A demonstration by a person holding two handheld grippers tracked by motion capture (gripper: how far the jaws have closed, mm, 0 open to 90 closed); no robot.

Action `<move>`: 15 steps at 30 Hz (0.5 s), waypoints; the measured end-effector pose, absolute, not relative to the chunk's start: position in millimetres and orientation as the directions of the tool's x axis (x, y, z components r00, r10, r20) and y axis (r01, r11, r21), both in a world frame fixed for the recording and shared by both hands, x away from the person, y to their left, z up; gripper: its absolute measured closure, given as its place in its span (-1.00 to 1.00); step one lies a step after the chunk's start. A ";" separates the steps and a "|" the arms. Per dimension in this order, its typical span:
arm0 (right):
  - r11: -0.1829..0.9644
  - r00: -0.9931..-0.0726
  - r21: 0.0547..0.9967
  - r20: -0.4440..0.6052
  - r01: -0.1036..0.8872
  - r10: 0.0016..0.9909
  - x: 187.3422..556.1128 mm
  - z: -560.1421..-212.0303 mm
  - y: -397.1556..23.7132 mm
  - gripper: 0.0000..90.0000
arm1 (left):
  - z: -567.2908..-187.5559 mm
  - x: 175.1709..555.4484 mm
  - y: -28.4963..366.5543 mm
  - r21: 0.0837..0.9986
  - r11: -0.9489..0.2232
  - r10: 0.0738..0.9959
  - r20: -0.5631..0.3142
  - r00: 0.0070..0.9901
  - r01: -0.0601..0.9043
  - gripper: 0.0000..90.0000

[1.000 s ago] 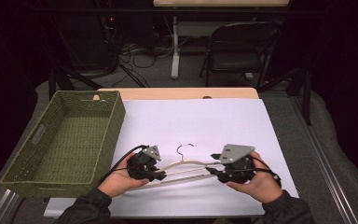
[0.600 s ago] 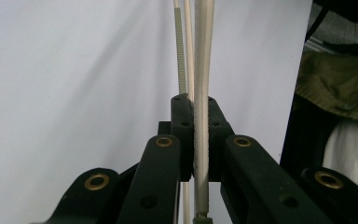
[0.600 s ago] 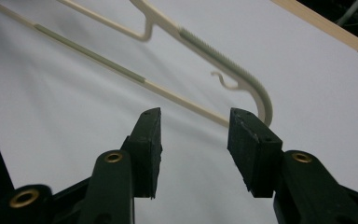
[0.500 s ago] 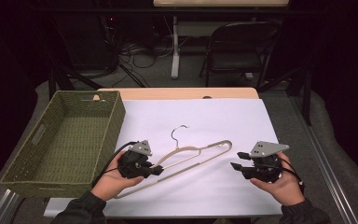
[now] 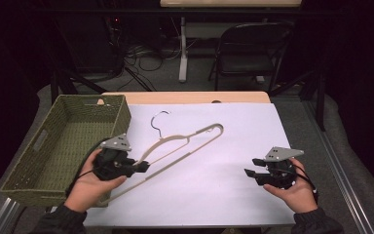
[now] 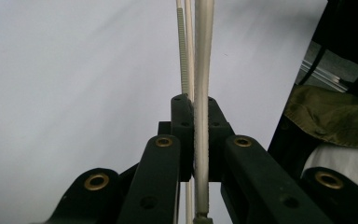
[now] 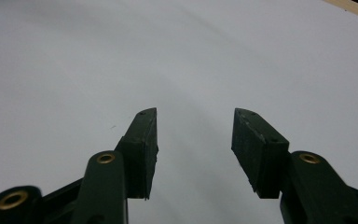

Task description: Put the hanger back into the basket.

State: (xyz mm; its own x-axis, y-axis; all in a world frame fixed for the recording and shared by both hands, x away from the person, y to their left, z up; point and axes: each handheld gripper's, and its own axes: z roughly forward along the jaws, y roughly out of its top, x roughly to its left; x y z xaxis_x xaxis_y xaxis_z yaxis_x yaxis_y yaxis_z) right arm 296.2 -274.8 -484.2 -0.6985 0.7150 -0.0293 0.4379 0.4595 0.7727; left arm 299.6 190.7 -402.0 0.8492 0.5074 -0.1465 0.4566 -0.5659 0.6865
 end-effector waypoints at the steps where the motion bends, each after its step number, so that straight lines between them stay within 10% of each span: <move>1: 0.465 -0.700 0.764 -0.025 0.447 0.714 296.4 -484.3 -275.9 0.11 | -397.4 299.4 196.8 0.688 -0.561 0.515 -0.144 0.845 0.460 0.93; 15: 0.445 -0.678 0.758 -0.004 0.477 0.735 300.3 -493.0 -279.2 0.07 | -352.3 303.7 290.4 0.716 -0.494 0.663 -0.057 0.747 0.493 0.93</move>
State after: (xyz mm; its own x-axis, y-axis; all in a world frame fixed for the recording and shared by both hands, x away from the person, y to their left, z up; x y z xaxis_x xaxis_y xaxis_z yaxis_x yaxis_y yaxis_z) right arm 300.3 -279.2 -493.0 -0.6785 0.7346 -0.0044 0.4773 0.4453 0.7575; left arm 303.7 290.4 -352.3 0.7466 0.6628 -0.0569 0.4935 -0.4945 0.7155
